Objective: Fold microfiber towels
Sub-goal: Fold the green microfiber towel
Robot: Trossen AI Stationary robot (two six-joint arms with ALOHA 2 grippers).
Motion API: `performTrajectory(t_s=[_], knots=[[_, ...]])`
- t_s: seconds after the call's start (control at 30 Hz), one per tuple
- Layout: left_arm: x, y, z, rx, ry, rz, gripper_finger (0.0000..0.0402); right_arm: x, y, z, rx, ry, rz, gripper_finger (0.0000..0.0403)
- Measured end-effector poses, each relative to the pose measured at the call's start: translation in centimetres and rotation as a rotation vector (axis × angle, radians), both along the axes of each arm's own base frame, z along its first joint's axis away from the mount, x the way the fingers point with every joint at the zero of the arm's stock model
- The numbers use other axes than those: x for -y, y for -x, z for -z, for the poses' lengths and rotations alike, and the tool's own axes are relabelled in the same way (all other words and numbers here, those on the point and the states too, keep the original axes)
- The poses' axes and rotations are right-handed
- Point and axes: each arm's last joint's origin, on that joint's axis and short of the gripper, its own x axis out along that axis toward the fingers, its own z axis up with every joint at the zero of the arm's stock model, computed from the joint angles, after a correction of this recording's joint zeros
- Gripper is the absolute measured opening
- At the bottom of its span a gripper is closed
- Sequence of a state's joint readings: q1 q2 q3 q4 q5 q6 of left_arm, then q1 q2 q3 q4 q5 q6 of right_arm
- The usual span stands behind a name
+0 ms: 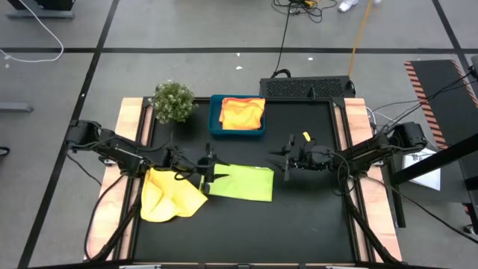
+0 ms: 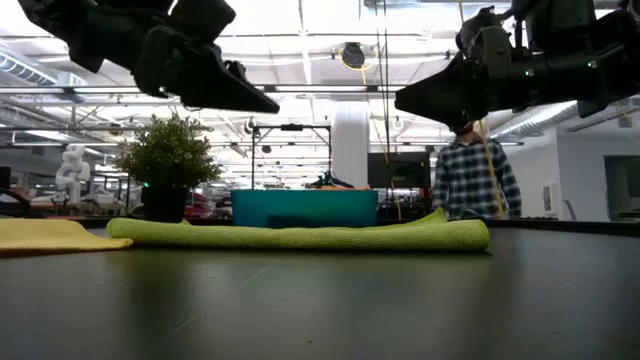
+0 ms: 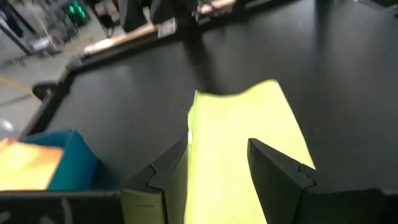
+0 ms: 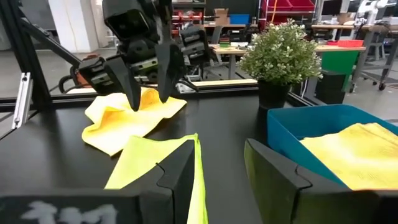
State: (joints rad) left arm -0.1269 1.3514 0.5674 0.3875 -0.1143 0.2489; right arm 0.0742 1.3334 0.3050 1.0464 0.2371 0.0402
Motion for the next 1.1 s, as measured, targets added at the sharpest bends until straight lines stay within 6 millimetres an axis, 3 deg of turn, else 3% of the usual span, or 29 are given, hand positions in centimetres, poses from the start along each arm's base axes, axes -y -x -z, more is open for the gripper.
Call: performTrajectory(t_s=[0.17, 0.3, 0.43, 0.73, 0.93, 1.1], knots=[[0.0, -0.3, -0.9, 0.098, -0.055, 0.023, 0.0168, 0.1, 0.0, -0.5, 0.045, 0.022, 0.001, 0.0132], [0.2, -0.8, -2.0, 0.15, -0.135, 0.053, 0.0168, 0.0, -0.5, -2.0, 0.123, 0.089, -0.017, 0.0132], [0.8, -1.1, -2.7, 0.139, -0.078, 0.057, 0.0168, -0.5, -1.2, -2.7, 0.077, 0.111, -0.044, 0.0132], [3.0, 0.0, -0.6, -0.097, 0.05, 0.083, 0.0168, -2.1, -1.5, -1.9, -0.042, -0.041, -0.055, 0.0132], [5.7, 1.6, 0.7, -0.202, 0.036, 0.116, 0.0168, -5.3, -0.9, -2.6, 0.027, -0.024, -0.211, 0.0132], [7.6, 3.2, 1.7, -0.216, -0.036, 0.072, 0.0168, -7.6, 0.0, -2.6, 0.03, 0.037, -0.186, 0.0132]])
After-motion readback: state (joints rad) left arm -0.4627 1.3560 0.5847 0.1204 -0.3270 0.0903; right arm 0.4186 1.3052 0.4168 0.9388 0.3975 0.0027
